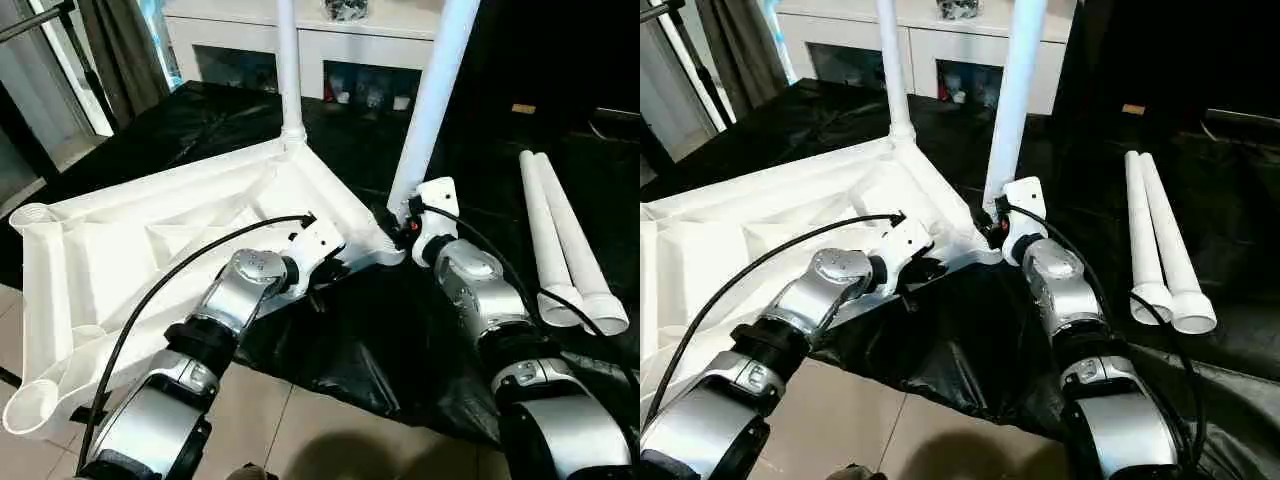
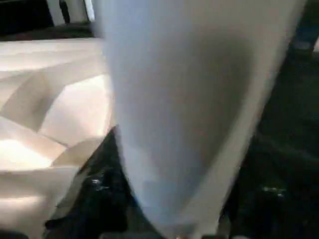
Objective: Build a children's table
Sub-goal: Insert table leg to table base, then rotate leg to tighten
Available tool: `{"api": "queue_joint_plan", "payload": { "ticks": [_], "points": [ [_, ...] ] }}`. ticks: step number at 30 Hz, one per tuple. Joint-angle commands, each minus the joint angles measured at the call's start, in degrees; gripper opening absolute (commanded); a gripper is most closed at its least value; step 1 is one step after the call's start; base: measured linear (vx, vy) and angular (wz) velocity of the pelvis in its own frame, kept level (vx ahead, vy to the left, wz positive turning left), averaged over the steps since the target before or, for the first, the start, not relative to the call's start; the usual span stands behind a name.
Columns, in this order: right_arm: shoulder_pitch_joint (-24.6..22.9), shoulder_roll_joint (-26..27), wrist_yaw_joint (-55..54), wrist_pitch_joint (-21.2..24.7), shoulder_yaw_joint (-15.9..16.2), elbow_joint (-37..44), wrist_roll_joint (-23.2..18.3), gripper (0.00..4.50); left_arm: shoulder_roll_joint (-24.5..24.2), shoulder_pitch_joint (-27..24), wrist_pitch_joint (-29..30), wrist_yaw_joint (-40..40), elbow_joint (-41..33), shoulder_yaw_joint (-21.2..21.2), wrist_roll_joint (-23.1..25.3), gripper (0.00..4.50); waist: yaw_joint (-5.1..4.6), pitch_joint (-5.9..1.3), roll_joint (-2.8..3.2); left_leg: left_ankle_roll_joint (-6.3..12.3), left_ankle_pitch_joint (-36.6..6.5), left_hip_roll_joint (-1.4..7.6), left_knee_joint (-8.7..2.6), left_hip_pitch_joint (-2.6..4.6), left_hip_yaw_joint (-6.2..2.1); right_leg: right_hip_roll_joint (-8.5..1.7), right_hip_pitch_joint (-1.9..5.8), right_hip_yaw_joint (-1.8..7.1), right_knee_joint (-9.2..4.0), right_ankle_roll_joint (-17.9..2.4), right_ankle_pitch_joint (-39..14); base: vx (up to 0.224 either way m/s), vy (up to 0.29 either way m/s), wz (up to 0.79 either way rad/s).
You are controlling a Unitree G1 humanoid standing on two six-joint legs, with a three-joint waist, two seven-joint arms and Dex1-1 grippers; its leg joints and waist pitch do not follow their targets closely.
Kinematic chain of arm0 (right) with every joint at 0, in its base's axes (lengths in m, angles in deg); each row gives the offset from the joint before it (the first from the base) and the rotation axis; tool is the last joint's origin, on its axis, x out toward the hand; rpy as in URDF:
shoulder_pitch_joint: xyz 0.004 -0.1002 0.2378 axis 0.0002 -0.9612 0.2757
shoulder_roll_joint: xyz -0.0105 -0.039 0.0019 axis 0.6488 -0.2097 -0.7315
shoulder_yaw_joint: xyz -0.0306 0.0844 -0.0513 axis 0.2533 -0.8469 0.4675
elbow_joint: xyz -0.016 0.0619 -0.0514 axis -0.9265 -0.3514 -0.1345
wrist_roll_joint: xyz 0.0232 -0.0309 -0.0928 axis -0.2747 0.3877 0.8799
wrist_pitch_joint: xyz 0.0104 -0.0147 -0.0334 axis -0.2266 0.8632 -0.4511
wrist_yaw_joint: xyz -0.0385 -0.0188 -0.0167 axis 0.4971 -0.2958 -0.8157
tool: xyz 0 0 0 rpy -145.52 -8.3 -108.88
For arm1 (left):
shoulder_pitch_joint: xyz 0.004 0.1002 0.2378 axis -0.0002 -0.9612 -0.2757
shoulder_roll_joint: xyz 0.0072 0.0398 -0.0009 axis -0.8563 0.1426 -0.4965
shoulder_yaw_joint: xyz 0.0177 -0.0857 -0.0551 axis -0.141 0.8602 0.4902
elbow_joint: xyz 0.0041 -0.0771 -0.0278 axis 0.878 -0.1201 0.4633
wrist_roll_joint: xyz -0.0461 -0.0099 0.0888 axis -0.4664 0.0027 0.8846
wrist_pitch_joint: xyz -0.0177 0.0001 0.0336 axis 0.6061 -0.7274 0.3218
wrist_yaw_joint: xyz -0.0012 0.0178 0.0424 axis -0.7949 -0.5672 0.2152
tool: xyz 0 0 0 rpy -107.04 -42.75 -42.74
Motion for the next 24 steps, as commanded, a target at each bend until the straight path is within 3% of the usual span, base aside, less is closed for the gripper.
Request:
{"api": "queue_joint_plan", "payload": {
  "ticks": [1,4,11,12,16,17,21,24],
  "points": [
    [-1.2,1.6,2.5,2.0,1.1,-2.1,-0.7,2.93,0.2,0.0,-1.9,1.3,-2.7,-0.7,-0.5,0.0,0.08,-3.24,-0.3,0.32,-16.0,1.66,-4.3,0.72,-0.52,-3.9,2.34,1.53,-4.73,-11.4,-12.5,0.0,0.0,0.0],
    [-1.3,1.4,3.9,1.9,0.6,-1.1,-1.4,3.08,-0.8,-0.6,-2.3,2.4,-3.2,-0.8,-0.6,0.0,0.13,-3.43,-0.32,1.37,-12.5,1.59,-3.96,0.46,-0.35,-3.78,2.61,1.41,-4.17,-12.6,-6.8,0.0,0.0,0.0],
    [-2.5,-0.6,10.3,1.5,0.9,2.9,-2.3,3.64,-3.5,-1.8,-4.1,6.8,-5.1,-0.9,-1.2,0.0,0.15,-3.41,-0.2,1.96,-11.7,1.67,-3.88,0.5,-0.25,-3.77,2.68,1.35,-4.1,-13.3,-6.2,0.0,0.0,0.0],
    [-3.0,-1.4,12.2,1.7,1.6,4.1,-2.1,3.85,-4.2,-2.0,-4.6,8.1,-5.3,-1.0,-1.4,0.0,0.17,-3.45,-0.3,2.09,-11.4,1.67,-3.84,0.45,-0.28,-3.69,2.81,1.33,-3.95,-13.2,-5.4,0.0,0.0,0.0],
    [-4.3,-3.1,16.6,2.6,3.0,6.9,-2.0,3.85,-5.5,-2.7,-6.0,11.3,-6.4,-1.3,-2.0,0.0,0.33,-3.49,-0.16,2.86,-9.9,1.7,-3.62,0.4,-0.11,-3.63,2.76,1.29,-3.68,-13.9,-3.2,0.0,0.0,0.0],
    [-5.2,-4.2,19.5,3.0,4.0,8.6,-2.1,3.85,-6.4,-2.9,-6.7,13.0,-6.7,-1.6,-2.1,0.0,0.37,-3.53,0.07,2.87,-9.8,1.77,-3.52,0.44,-0.09,-3.67,2.71,1.29,-3.61,-14.2,-2.8,0.0,0.0,0.0],
    [-8.8,-8.7,29.8,5.3,7.5,15.4,-3.3,3.85,-8.9,-3.3,-7.9,18.6,-7.3,-1.9,-3.3,0.0,0.94,-3.63,0.08,4.12,-8.2,1.84,-3.11,0.38,0.01,-3.45,2.91,1.21,-3.17,-14.3,1.0,0.0,0.0,0.0],
    [-11.7,-12.0,36.1,7.9,9.5,20.8,-3.7,3.85,-10.8,-3.4,-9.2,23.0,-7.6,-1.7,-4.3,0.0,1.23,-3.59,0.17,4.36,-8.4,1.86,-3.08,0.38,-0.02,-3.43,2.93,1.16,-3.18,-14.5,0.7,0.0,0.0,0.0]
  ]
}}
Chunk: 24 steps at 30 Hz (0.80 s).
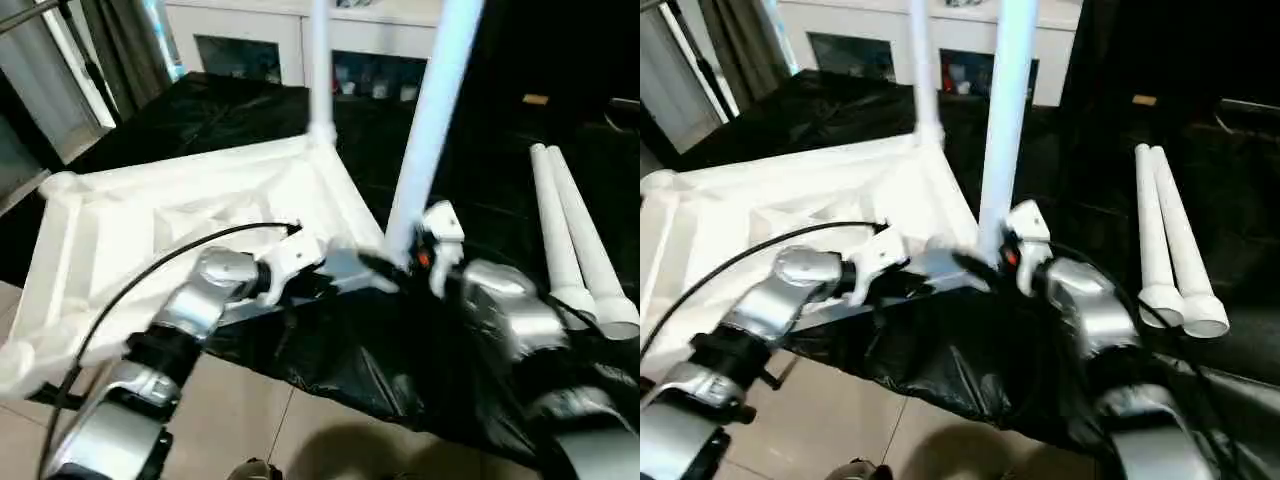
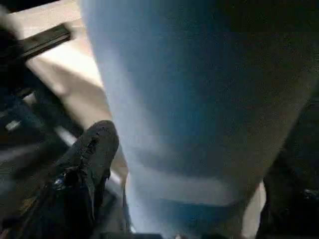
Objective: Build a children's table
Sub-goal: Rotate leg to tighten
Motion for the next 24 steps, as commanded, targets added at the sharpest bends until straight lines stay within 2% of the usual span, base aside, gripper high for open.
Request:
{"api": "queue_joint_plan", "payload": {
  "ticks": [1,3,4,7,10,14,22,24],
  "points": [
    [-1.5,-1.5,6.1,2.1,3.0,4.3,-0.3,3.85,-1.4,0.3,-2.3,3.7,-1.8,-0.4,-1.2,0.0,0.43,-4.0,-0.33,4.49,-8.6,1.84,-3.11,1.05,-0.16,-3.5,3.39,1.18,-3.14,-14.5,0.3,0.0,0.0,0.0],
    [-2.0,-2.3,7.3,2.5,3.5,5.0,-0.3,3.85,-1.9,0.4,-2.7,4.6,-1.8,-0.6,-1.3,0.0,0.47,-3.96,-0.25,4.12,-9.6,1.92,-3.18,1.12,-0.14,-3.54,3.2,1.19,-3.22,-14.6,-0.8,0.0,0.0,0.0],
    [-2.5,-3.2,8.6,3.0,4.1,6.0,-0.1,3.6,-2.5,0.4,-3.1,5.6,-1.7,-0.7,-1.3,0.0,0.41,-3.93,-0.27,3.91,-10.0,1.91,-3.2,1.09,-0.12,-3.59,3.19,1.22,-3.27,-14.7,-1.4,0.0,0.0,0.0],
    [-3.3,-4.6,10.4,4.1,5.1,7.9,0.1,3.47,-3.8,0.6,-4.0,7.8,-1.4,-0.9,-1.3,0.0,0.45,-3.8,-0.31,2.97,-11.0,1.92,-3.32,1.17,-0.17,-3.64,3.12,1.3,-3.46,-14.3,-4.1,0.0,0.0,0.0],
    [-3.6,-5.1,11.2,4.6,5.6,8.5,0.2,3.1,-4.3,0.6,-4.2,9.1,-1.3,-1.3,-1.4,0.0,0.48,-3.82,-0.36,2.61,-11.2,1.89,-3.28,1.18,-0.15,-3.67,3.09,1.34,-3.44,-14.2,-4.7,0.0,0.0,0.0],
    [-4.5,-5.5,11.8,6.0,6.1,10.7,-0.1,2.85,-4.8,0.4,-4.8,10.5,-1.0,-1.4,-1.4,0.0,0.66,-3.94,-0.36,2.66,-10.1,1.88,-3.16,1.14,-0.19,-3.63,3.2,1.33,-3.24,-14.2,-3.1,0.0,0.0,0.0],
    [-6.2,-5.2,11.9,6.8,6.9,12.2,-0.1,2.78,-4.6,0.4,-4.7,10.9,-0.5,-0.9,-1.6,0.0,0.73,-4.01,-0.23,2.71,-9.9,1.82,-3.03,1.12,-0.21,-3.65,3.2,1.26,-3.12,-14.5,-2.3,0.0,0.0,0.0],
    [-7.0,-2.8,7.3,6.8,5.0,10.8,-0.4,2.77,-2.7,0.9,-3.3,8.0,0.9,0.5,-2.2,0.0,0.72,-4.03,-0.24,2.57,-10.0,1.79,-3.0,1.11,-0.21,-3.63,3.27,1.28,-3.09,-14.6,-2.3,0.0,0.0,0.0]
  ]
}}
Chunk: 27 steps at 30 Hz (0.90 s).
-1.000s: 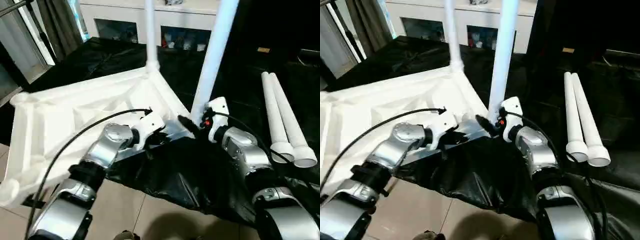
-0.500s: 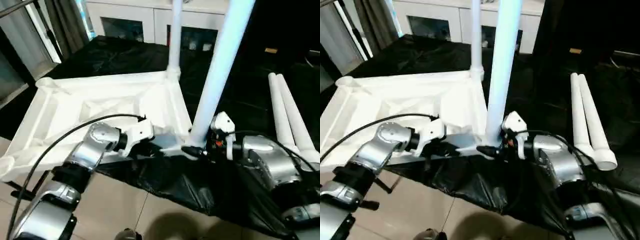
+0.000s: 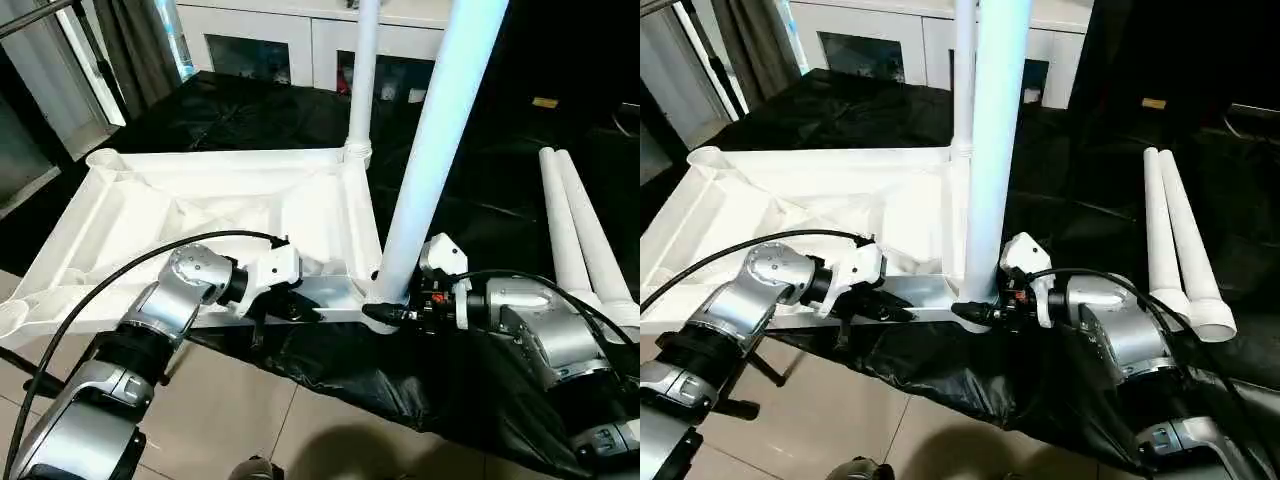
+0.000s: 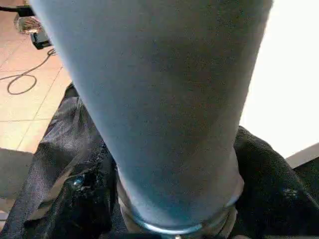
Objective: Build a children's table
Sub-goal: Rotate leg to tighten
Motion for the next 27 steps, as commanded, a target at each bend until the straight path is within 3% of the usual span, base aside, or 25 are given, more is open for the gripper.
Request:
{"api": "queue_joint_plan", "payload": {
  "ticks": [1,2,4,7,9,11,13,20,23,27],
  "points": [
    [-1.7,2.6,-4.0,0.6,-0.2,-1.5,0.0,2.77,1.8,1.3,0.7,-3.8,0.9,2.0,-1.4,0.0,0.1,-3.9,-0.32,2.5,-10.3,1.71,-3.4,1.15,-0.14,-3.64,2.92,1.26,-3.46,-14.6,-2.9,0.0,0.0,0.0],
    [-1.7,3.1,-5.0,0.6,-0.6,-1.8,0.0,2.77,2.0,1.4,0.8,-4.3,1.1,2.1,-1.4,0.0,0.1,-3.9,-0.32,2.5,-10.3,1.71,-3.4,1.15,-0.14,-3.64,2.92,1.26,-3.46,-14.6,-2.9,0.0,0.0,0.0],
    [-0.4,7.2,-16.6,-0.7,-4.1,-7.1,1.4,2.77,4.9,3.0,1.3,-12.2,4.9,3.0,0.5,0.0,-0.48,-3.58,-0.48,0.79,-13.5,1.54,-3.82,1.39,-0.22,-3.82,2.78,1.33,-4.09,-13.9,-9.3,0.0,0.0,0.0],
    [0.7,9.6,-23.9,-1.7,-5.6,-10.8,2.7,2.77,7.5,4.1,1.8,-17.7,7.1,3.4,1.4,0.0,-0.92,-3.42,-0.48,-0.82,-15.8,1.49,-4.2,1.65,-0.41,-4.06,2.72,1.49,-4.75,-11.9,-16.2,0.0,0.0,0.0],
    [2.5,12.6,-32.2,-2.6,-7.5,-14.4,3.3,2.77,10.6,5.3,2.8,-22.9,8.7,3.5,2.3,0.0,-0.96,-3.31,-0.24,-1.0,-16.0,1.53,-4.27,1.78,-0.49,-3.98,2.46,1.55,-4.91,-11.4,-16.3,0.0,0.0,0.0],
    [2.9,13.4,-34.1,-2.7,-8.0,-15.2,3.4,2.77,11.3,5.6,3.0,-24.2,9.1,3.5,2.6,0.0,-1.09,-3.38,-0.38,-1.15,-16.5,1.35,-4.31,1.83,-0.54,-4.04,2.62,1.52,-5.1,-10.8,-17.8,0.0,0.0,0.0],
    [4.9,17.9,-40.9,-2.6,-9.7,-17.3,3.1,2.77,15.7,6.8,4.9,-30.1,9.6,3.3,3.9,0.0,-1.17,-3.35,-0.23,-0.95,-16.3,1.39,-4.29,1.85,-0.51,-3.94,2.45,1.57,-5.16,-10.7,-17.4,0.0,0.0,0.0],
    [6.7,21.4,-44.1,-5.0,-9.8,-20.6,4.0,2.77,18.2,7.0,3.8,-31.0,10.0,2.0,4.6,0.0,-1.01,-3.57,-0.22,-0.06,-15.2,1.34,-4.36,1.44,-0.6,-3.93,2.8,1.49,-4.92,-10.5,-14.2,0.0,0.0,0.0],
    [7.4,22.0,-43.5,-6.4,-10.8,-21.8,3.2,3.47,18.1,6.6,3.5,-30.4,10.0,1.8,4.9,0.0,-1.16,-3.48,-0.19,0.01,-16.2,1.37,-4.45,1.45,-0.62,-4.06,2.75,1.49,-5.01,-10.5,-15.1,0.0,0.0,0.0],
    [7.5,21.1,-41.0,-6.3,-10.8,-20.3,2.7,3.68,16.7,5.7,2.8,-27.9,8.8,1.6,4.8,0.0,-1.19,-3.5,-0.18,0.26,-16.1,1.43,-4.56,1.36,-0.69,-4.05,2.84,1.51,-5.01,-10.4,-15.1,0.0,0.0,0.0]
  ]
}}
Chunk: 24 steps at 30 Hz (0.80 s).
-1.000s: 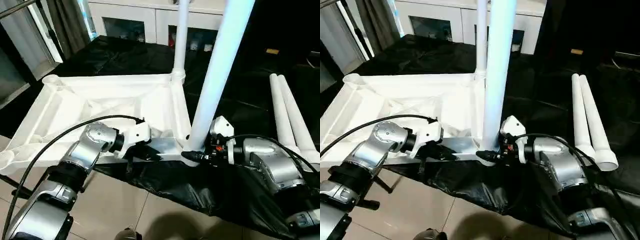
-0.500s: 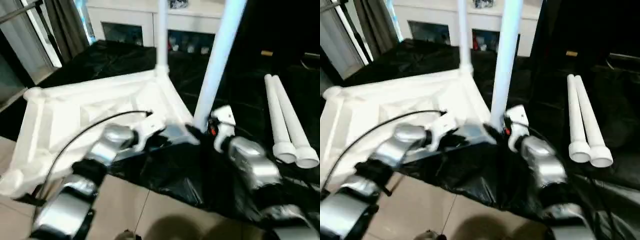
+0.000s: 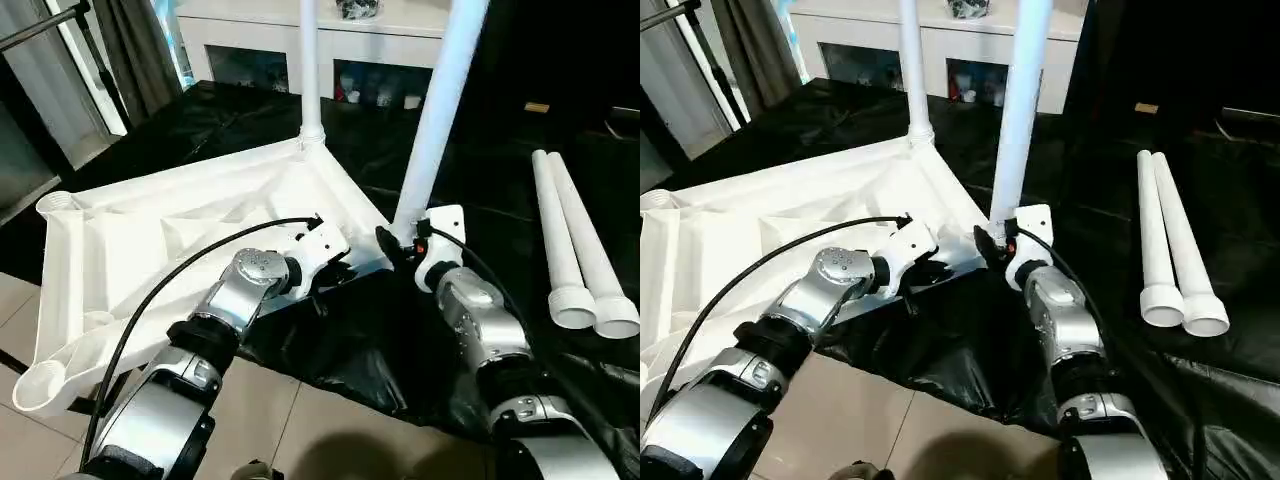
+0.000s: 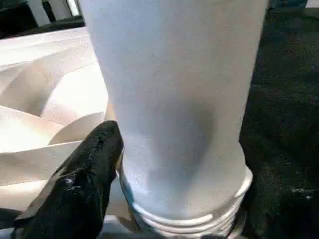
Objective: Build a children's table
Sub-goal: Rotate leg to tighten
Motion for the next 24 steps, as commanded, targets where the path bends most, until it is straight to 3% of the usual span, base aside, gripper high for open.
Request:
{"api": "queue_joint_plan", "payload": {
  "ticks": [1,5,10,20,24],
  "points": [
    [-0.3,1.6,5.1,1.6,3.8,-0.1,-0.3,3.81,1.0,-0.2,-2.8,2.1,-2.0,-1.2,-0.6,0.0,-0.13,-3.36,-0.44,0.33,-16.1,1.56,-4.5,0.8,-0.66,-3.9,2.15,1.46,-4.98,-10.4,-15.0,0.0,0.0,0.0],
    [-1.0,-0.5,10.0,1.3,5.1,2.0,-0.2,3.81,-1.1,-1.1,-4.0,5.4,-3.0,-1.5,-1.0,0.0,-0.29,-3.57,-0.49,1.03,-13.9,1.56,-4.27,0.51,-0.58,-3.84,2.53,1.42,-4.52,-11.4,-10.3,0.0,0.0,0.0],
    [-3.6,-6.5,21.1,0.4,9.2,7.0,1.3,3.81,-5.5,-3.2,-6.7,13.5,-5.5,-1.9,-2.5,0.0,-0.25,-3.78,-0.43,2.56,-10.8,1.63,-3.8,0.29,-0.42,-3.71,2.86,1.26,-3.86,-13.1,-4.5,0.0,0.0,0.0],
    [-7.3,-16.0,40.6,3.3,13.9,16.4,-1.8,3.81,-11.7,-4.0,-7.2,25.3,-8.1,-2.0,-5.0,0.0,0.47,-3.74,-0.51,3.66,-11.0,2.03,-3.58,0.58,-0.2,-3.65,2.73,1.26,-3.51,-14.6,-3.3,0.0,0.0,0.0],
    [-7.8,-18.0,44.4,4.7,15.1,17.8,-2.0,3.49,-12.7,-4.0,-7.3,27.0,-8.0,-1.6,-5.2,0.0,0.84,-3.57,-0.58,3.38,-11.7,2.03,-3.6,0.7,-0.1,-3.73,2.48,1.33,-3.75,-14.5,-5.7,0.0,0.0,0.0]
  ]
}}
